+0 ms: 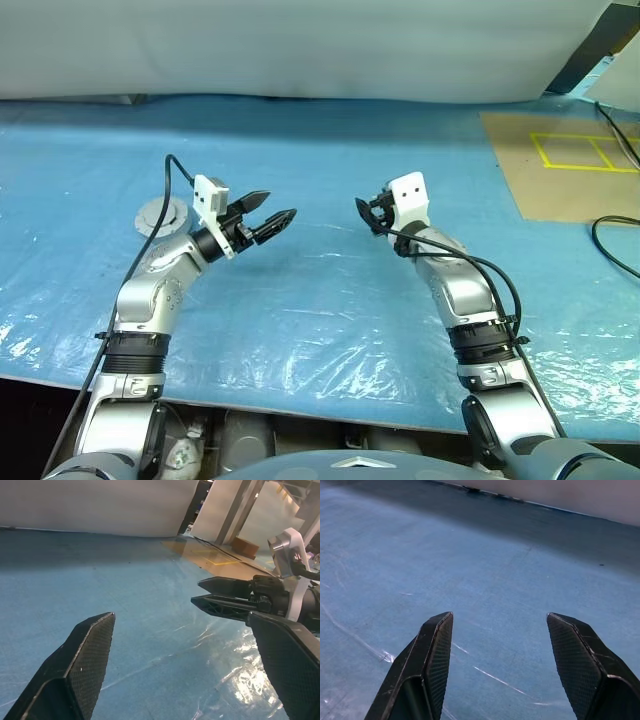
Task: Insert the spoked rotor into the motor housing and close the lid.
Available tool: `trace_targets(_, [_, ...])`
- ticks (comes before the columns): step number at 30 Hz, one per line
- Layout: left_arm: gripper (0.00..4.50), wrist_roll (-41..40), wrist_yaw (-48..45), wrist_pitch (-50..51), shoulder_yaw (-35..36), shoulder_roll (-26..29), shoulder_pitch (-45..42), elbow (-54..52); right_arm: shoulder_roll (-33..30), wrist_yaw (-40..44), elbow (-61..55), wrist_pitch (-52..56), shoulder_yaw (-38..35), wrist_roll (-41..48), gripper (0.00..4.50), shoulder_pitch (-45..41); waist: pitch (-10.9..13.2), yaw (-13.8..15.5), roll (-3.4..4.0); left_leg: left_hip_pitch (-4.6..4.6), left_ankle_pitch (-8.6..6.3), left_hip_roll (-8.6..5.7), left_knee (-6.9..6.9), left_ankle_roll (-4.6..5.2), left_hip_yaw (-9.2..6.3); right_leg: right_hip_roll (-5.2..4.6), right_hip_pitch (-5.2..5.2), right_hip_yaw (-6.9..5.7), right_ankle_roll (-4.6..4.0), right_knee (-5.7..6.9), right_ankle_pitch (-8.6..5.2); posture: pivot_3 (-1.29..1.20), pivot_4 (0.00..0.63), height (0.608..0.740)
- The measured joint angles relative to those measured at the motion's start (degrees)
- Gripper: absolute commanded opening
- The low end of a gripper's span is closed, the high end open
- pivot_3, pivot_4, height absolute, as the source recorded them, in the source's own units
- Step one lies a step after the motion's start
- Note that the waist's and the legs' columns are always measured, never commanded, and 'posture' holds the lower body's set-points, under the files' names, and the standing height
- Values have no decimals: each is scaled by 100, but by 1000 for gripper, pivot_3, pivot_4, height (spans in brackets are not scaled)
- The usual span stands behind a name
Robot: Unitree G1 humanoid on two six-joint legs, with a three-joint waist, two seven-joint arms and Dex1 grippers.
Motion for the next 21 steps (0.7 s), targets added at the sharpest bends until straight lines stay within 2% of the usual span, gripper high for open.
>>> trace_targets(12, [4491, 83, 176, -18, 15, -14, 149, -104, 283, -652, 40, 54, -154, -311, 3126, 152, 0, -2, 0, 2, 0, 0, 1, 0, 0, 0, 0, 0, 0, 3, 0, 0, 150, 740])
trace_targets(21, [4491, 81, 282, -18, 64, -16, 226, -231, 428, -602, 59, 33, -2, -404, 3126, 53, 0, -5, 0, 3, 0, 0, 1, 0, 0, 0, 1, 0, 1, 3, 0, 0, 150, 740])
